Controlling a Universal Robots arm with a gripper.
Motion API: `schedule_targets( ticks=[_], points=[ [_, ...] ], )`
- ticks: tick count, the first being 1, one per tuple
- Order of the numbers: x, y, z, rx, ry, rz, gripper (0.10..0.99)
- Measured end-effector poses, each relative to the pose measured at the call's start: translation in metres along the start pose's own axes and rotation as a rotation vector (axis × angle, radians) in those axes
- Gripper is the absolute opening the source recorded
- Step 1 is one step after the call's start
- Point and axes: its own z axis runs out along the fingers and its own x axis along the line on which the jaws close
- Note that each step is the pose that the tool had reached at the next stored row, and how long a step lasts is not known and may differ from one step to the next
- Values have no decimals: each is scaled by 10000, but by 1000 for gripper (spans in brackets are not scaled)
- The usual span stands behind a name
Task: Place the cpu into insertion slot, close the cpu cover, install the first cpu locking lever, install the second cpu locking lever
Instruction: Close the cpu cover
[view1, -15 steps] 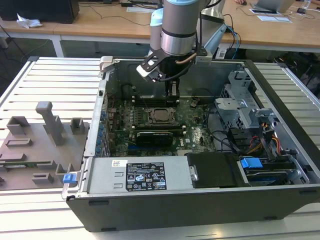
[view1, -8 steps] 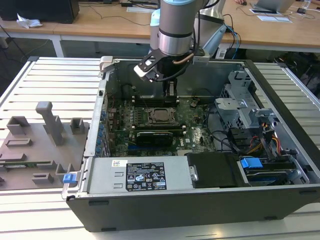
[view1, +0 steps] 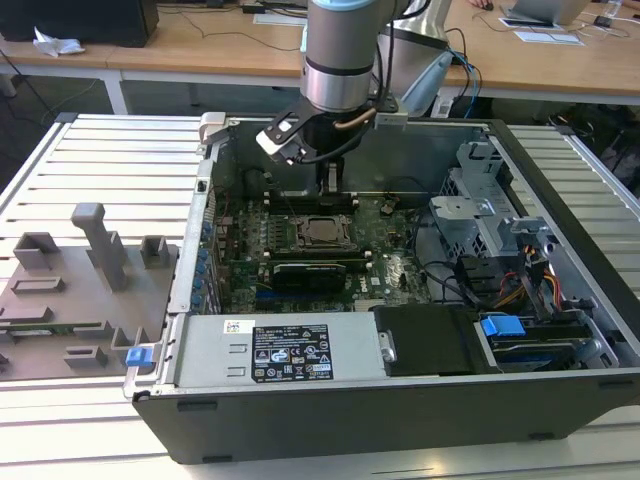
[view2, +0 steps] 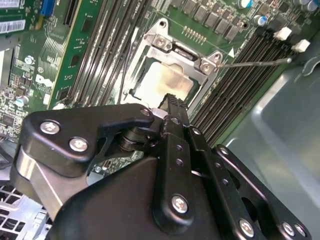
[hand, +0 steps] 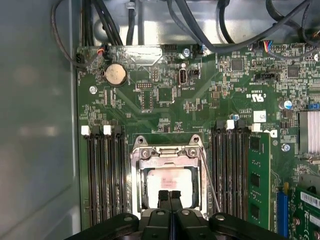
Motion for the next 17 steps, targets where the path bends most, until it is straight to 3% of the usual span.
schedule_targets(
  ticks=[7,17],
  points=[
    [-2,-78,30,-1,1,1,106],
    [-2,-133,182,0,-1,1,106]
  ],
)
